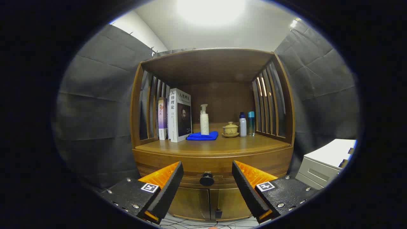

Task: Pull open the drawer, take out the items inside it, and place them on the countertop above the cabinet.

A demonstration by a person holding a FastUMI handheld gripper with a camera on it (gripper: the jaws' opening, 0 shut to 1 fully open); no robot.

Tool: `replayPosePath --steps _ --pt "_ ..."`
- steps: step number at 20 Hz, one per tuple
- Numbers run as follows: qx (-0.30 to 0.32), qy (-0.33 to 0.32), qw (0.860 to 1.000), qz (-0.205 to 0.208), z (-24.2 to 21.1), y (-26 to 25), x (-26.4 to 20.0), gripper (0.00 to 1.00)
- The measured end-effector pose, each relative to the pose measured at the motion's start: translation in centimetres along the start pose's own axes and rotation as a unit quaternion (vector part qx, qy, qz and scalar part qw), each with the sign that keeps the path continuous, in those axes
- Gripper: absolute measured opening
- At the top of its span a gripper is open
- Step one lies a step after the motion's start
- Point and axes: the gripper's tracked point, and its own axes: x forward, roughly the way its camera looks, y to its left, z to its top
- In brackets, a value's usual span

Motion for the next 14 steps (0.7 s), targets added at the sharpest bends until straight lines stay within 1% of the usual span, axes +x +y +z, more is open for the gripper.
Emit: replayPosePath --steps 7,14 --pt "0.018 0.000 1.000 0.009 -0.5 0.5 0.9 0.96" --pt "0.020 0.001 1.000 -0.010 -1.7 -0.1 3.7 0.95"
